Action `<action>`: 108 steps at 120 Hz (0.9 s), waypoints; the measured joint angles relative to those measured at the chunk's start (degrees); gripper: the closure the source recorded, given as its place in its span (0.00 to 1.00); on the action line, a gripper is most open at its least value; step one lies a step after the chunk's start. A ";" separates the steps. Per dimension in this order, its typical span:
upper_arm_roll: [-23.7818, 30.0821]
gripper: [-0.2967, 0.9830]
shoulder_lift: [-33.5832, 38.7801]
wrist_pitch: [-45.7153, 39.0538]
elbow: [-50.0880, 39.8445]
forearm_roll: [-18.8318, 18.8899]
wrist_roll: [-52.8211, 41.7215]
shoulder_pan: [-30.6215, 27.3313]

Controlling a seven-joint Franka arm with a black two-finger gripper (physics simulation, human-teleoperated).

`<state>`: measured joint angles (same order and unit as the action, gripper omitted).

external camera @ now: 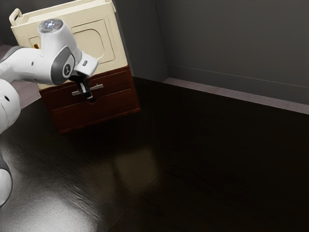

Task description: Pull the drawer handle with one arm to open the drawer

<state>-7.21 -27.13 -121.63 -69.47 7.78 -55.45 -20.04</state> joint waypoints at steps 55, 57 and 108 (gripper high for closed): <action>0.06 0.70 3.00 0.12 -3.70 -0.72 0.25 0.09; 0.07 0.70 3.21 0.14 -3.95 -0.74 0.26 0.09; 0.51 0.70 7.77 0.15 -10.27 -2.22 0.27 1.68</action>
<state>-6.70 -19.36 -121.48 -79.74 5.57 -55.18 -18.36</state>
